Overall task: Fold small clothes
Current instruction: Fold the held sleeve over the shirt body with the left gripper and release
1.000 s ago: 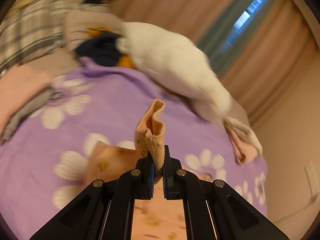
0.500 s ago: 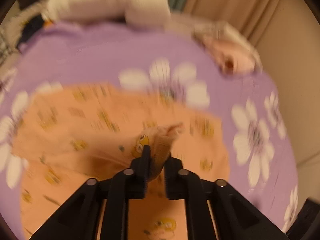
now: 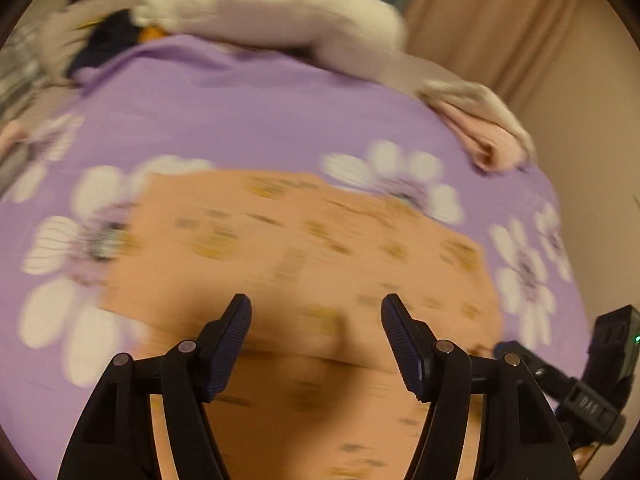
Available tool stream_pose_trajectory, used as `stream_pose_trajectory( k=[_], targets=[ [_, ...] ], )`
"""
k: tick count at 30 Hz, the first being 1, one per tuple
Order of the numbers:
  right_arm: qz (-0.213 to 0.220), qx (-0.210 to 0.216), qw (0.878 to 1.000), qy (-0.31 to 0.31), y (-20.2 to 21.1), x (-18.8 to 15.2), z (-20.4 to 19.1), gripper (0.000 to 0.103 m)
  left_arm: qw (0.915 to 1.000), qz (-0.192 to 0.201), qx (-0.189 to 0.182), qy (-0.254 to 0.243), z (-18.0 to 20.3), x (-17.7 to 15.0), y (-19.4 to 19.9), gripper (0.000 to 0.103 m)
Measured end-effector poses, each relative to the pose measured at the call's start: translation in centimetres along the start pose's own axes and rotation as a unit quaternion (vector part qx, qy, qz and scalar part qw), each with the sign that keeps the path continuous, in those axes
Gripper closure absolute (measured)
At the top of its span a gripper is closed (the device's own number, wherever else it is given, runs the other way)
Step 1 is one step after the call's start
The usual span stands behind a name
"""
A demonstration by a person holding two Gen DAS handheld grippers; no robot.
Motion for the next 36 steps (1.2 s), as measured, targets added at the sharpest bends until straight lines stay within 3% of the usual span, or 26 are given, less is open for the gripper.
stream_pose_trajectory(
  k=[4,5,6,7,8,9,10,13,18,20,23,24,25,27,30,32,36],
  targets=[
    [-0.039,-0.007,0.999,0.015,-4.4,0.9,-1.1,0.049,0.9974,0.019,0.04,0.056,-6.1,2.0,0.3,0.036],
    [-0.056,-0.028,0.998,0.018,-5.9,0.9,-0.9,0.051,0.9966,0.019,0.042,0.069,-7.2,2.3,0.4,0.037],
    [-0.071,-0.041,0.996,0.019,-7.0,0.8,-0.9,0.06,0.9953,0.019,0.042,0.086,-8.7,2.6,0.6,0.037],
    [-0.079,-0.044,0.996,0.024,-7.6,0.7,-0.8,0.076,0.9945,0.019,0.041,0.094,-9.6,2.7,0.9,0.036],
    [-0.084,-0.05,0.995,0.034,-8.3,0.7,-0.9,0.081,0.9938,0.019,0.043,0.101,-10.3,2.8,0.9,0.036],
    [-0.086,-0.062,0.993,0.055,-8.8,0.7,-1.3,0.094,0.9929,0.019,0.047,0.107,-11.0,3.0,1.0,0.036],
    [-0.086,-0.071,0.991,0.07,-9.0,0.8,-1.6,0.097,0.9925,0.02,0.048,0.111,-11.6,3.1,1.1,0.037],
    [-0.051,-0.076,0.992,0.09,-7.6,2.4,-2.5,0.097,0.9923,0.023,0.045,0.113,-12.3,3.6,1.5,0.037],
    [0.032,-0.113,0.989,0.091,-1.6,6.5,-1.4,0.097,0.9936,0.02,0.036,0.105,-12.0,3.8,1.1,0.036],
    [0.021,-0.115,0.989,0.087,-1.4,6.6,-0.4,0.096,0.9944,0.015,0.032,0.1,-11.3,3.9,0.5,0.036],
    [-0.04,-0.166,0.982,0.084,-3.1,5.2,2.4,0.091,0.9959,-0.002,0.021,0.088,-10.0,3.8,-0.7,0.036],
    [-0.05,-0.188,0.977,0.086,-3.3,4.9,3.0,0.078,0.9965,-0.007,0.021,0.081,-9.4,3.7,-1.2,0.036],
    [-0.05,-0.213,0.971,0.091,-3.3,4.6,3.5,0.073,0.9973,-0.012,0.02,0.07,-8.7,3.5,-1.7,0.036],
    [-0.028,-0.253,0.962,0.103,-2.6,4.7,4.0,0.073,0.9988,-0.023,0.015,0.041,-7.1,3.0,-2.7,0.036],
    [0.001,-0.21,0.972,0.104,-2.1,4.7,3.0,0.074,0.9994,-0.031,0.015,0.007,-5.8,2.3,-3.8,0.036],
    [-0.003,-0.17,0.979,0.115,-2.6,4.1,2.0,0.075,0.9992,-0.034,0.018,-0.008,-5.5,1.9,-4.4,0.037],
    [-0.053,-0.187,0.972,0.13,-4.6,2.0,2.4,0.08,0.997,-0.06,0.043,-0.024,-6.5,0.6,-6.3,0.037]
  ],
)
Point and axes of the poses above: each gripper's, at about its wrist camera, not at the fingertips, and y roughly against the way its jaws point, z to its right, x to its top, the point moved 7 cm from there along -y, roughly the way its jaws point, and after that the axes turned 10 degrees about y, right-handed, at the moved point
